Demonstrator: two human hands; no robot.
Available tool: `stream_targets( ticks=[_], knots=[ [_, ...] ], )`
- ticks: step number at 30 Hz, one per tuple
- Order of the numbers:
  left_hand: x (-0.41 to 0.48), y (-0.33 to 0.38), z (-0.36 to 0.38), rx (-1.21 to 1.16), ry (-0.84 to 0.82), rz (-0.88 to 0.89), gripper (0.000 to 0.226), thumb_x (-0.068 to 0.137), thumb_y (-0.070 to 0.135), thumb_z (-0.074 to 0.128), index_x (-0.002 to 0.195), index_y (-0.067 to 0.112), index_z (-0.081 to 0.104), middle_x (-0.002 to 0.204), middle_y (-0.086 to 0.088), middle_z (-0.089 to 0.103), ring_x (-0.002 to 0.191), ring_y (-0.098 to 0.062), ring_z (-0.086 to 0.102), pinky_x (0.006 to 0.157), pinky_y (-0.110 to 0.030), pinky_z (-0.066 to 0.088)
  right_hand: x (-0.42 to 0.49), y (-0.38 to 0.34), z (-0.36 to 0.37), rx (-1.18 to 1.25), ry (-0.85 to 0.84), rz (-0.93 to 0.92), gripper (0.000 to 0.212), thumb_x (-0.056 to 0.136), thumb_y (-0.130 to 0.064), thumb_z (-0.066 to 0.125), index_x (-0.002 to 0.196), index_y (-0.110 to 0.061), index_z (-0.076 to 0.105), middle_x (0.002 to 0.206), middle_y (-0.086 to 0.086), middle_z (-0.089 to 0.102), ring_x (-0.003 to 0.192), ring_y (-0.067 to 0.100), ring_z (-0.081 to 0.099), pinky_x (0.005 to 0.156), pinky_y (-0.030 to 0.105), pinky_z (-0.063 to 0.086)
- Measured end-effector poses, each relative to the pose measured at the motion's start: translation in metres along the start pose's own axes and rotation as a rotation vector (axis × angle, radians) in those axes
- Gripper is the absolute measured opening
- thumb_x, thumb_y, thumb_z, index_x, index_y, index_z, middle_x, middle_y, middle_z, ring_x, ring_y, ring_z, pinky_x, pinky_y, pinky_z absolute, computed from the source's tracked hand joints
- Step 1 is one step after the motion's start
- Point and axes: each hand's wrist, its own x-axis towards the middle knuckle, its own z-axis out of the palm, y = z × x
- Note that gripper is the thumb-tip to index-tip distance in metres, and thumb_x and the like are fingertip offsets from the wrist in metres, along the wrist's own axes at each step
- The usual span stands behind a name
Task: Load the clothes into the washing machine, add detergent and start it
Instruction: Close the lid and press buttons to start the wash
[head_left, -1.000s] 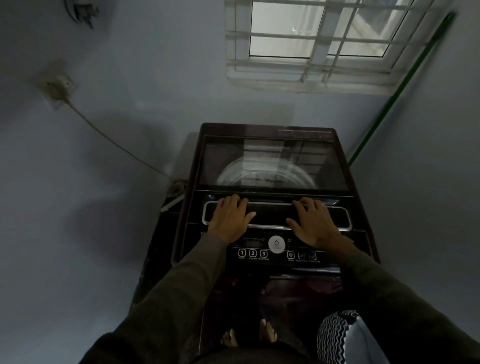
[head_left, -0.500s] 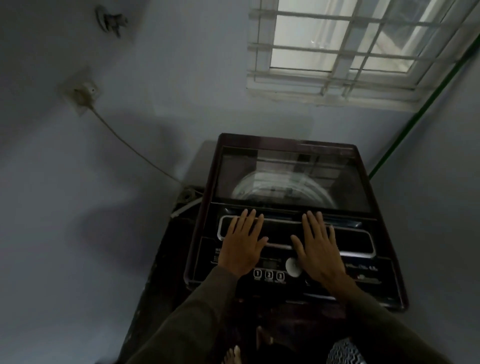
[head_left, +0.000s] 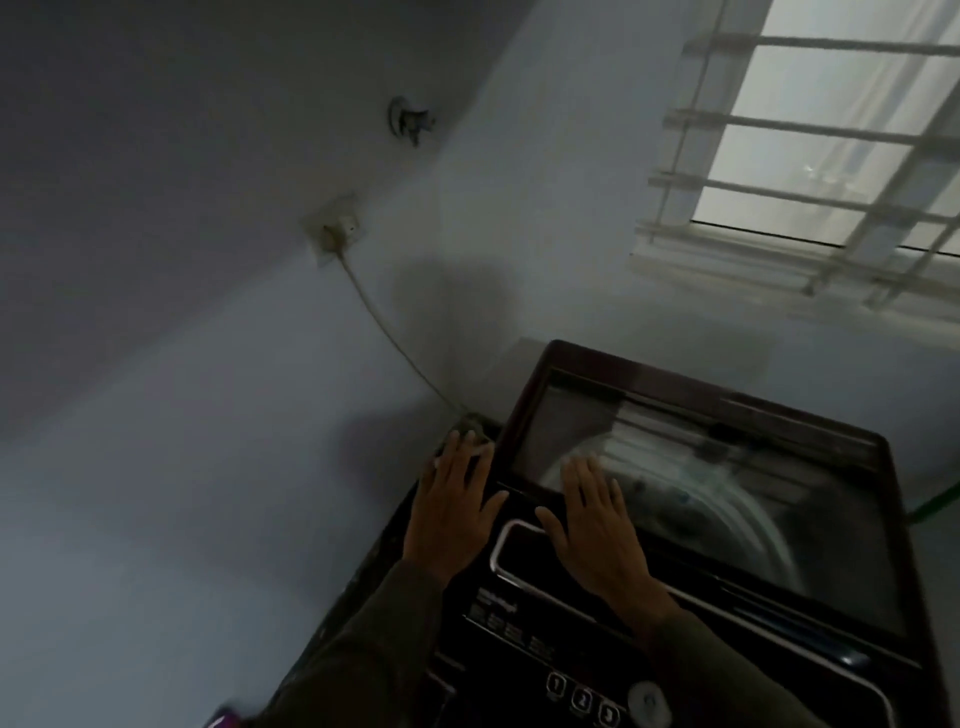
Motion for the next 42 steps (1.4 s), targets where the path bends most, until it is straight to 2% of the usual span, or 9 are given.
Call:
stream_targets(
  ticks=[6, 10, 17, 22, 28, 31, 34, 37, 42],
  knots=[
    [0.039, -0.065, -0.033, 0.128, 0.040, -0.050, 0.058, 0.092, 0.049, 0.047, 0.138, 0.015, 0.055, 0.152, -0.013, 0.042, 0.145, -0.033, 0.030, 0.111, -0.055, 0.031, 0.077, -0.035, 0.005, 0.042, 0.002, -0.053, 0.085, 0.095, -0.067, 0.015, 0.151, -0.005, 0.032, 0.160, 0.011, 0.028, 0.149, 0.028, 0.018, 0.114, 0.049, 0.032],
    [0.087, -0.121, -0.076, 0.299, 0.081, -0.038, 0.067, 0.093, 0.053, 0.035, 0.145, 0.012, 0.046, 0.156, -0.016, 0.035, 0.146, -0.034, 0.028, 0.114, -0.054, 0.020, 0.146, -0.073, 0.000, 0.146, 0.019, -0.089, 0.080, 0.094, -0.057, 0.034, 0.155, -0.008, 0.020, 0.163, 0.009, 0.017, 0.152, 0.025, 0.010, 0.120, 0.040, 0.017],
    [0.177, -0.225, -0.136, 0.518, 0.080, -0.043, 0.076, 0.090, 0.053, 0.046, 0.150, 0.009, 0.036, 0.159, -0.019, 0.022, 0.148, -0.036, 0.018, 0.118, -0.055, 0.009, 0.266, -0.150, -0.027, 0.252, 0.072, -0.172, 0.105, 0.071, -0.069, -0.004, 0.156, -0.009, -0.003, 0.165, 0.008, -0.003, 0.153, 0.022, -0.004, 0.122, 0.035, 0.008],
    [0.220, -0.271, -0.150, 0.640, 0.023, -0.049, 0.086, 0.081, 0.058, 0.063, 0.148, 0.009, 0.040, 0.157, -0.019, 0.028, 0.148, -0.036, 0.018, 0.118, -0.056, 0.000, 0.344, -0.196, -0.033, 0.363, 0.126, -0.202, 0.087, 0.097, -0.058, 0.038, 0.156, -0.011, -0.006, 0.165, 0.008, -0.002, 0.152, 0.022, -0.002, 0.123, 0.041, 0.016],
    [0.246, -0.305, -0.145, 0.719, -0.006, -0.068, 0.090, 0.087, 0.063, 0.051, 0.155, 0.012, 0.018, 0.161, -0.016, 0.002, 0.150, -0.035, 0.000, 0.120, -0.058, 0.003, 0.419, -0.241, -0.027, 0.482, 0.149, -0.293, 0.094, 0.090, -0.063, 0.046, 0.155, -0.006, 0.009, 0.162, 0.013, 0.017, 0.149, 0.030, 0.023, 0.115, 0.046, 0.037],
    [0.250, -0.317, -0.145, 0.734, -0.029, -0.086, 0.095, 0.081, 0.061, 0.062, 0.152, 0.007, 0.030, 0.161, -0.019, 0.014, 0.150, -0.037, 0.013, 0.120, -0.055, 0.010, 0.454, -0.259, -0.015, 0.562, 0.120, -0.304, 0.092, 0.084, -0.067, 0.048, 0.152, -0.011, 0.020, 0.152, 0.012, 0.034, 0.133, 0.029, 0.046, 0.098, 0.040, 0.053],
    [0.250, -0.323, -0.143, 0.833, -0.033, -0.041, 0.093, 0.092, 0.059, 0.045, 0.155, 0.008, 0.000, 0.161, -0.018, -0.014, 0.149, -0.035, -0.016, 0.117, -0.051, -0.019, 0.474, -0.273, -0.005, 0.645, 0.123, -0.305, 0.084, 0.088, -0.049, 0.064, 0.150, -0.010, 0.022, 0.148, 0.012, 0.037, 0.126, 0.026, 0.052, 0.092, 0.037, 0.057],
    [0.251, -0.324, -0.142, 0.865, -0.016, -0.060, 0.091, 0.094, 0.061, 0.037, 0.154, 0.008, -0.005, 0.161, -0.018, -0.017, 0.147, -0.033, -0.023, 0.110, -0.047, -0.033, 0.485, -0.281, 0.014, 0.687, 0.141, -0.312, 0.084, 0.089, -0.061, 0.051, 0.149, -0.008, 0.022, 0.148, 0.013, 0.038, 0.127, 0.029, 0.052, 0.091, 0.036, 0.057],
    [0.250, -0.333, -0.135, 0.947, 0.017, -0.038, 0.092, 0.095, 0.061, 0.034, 0.155, -0.001, 0.001, 0.161, -0.023, -0.012, 0.149, -0.039, -0.015, 0.119, -0.052, -0.016, 0.496, -0.286, 0.046, 0.837, 0.158, -0.287, 0.098, 0.084, -0.082, 0.032, 0.153, -0.016, 0.011, 0.157, 0.008, 0.030, 0.140, 0.028, 0.040, 0.100, 0.047, 0.052]
  ],
)
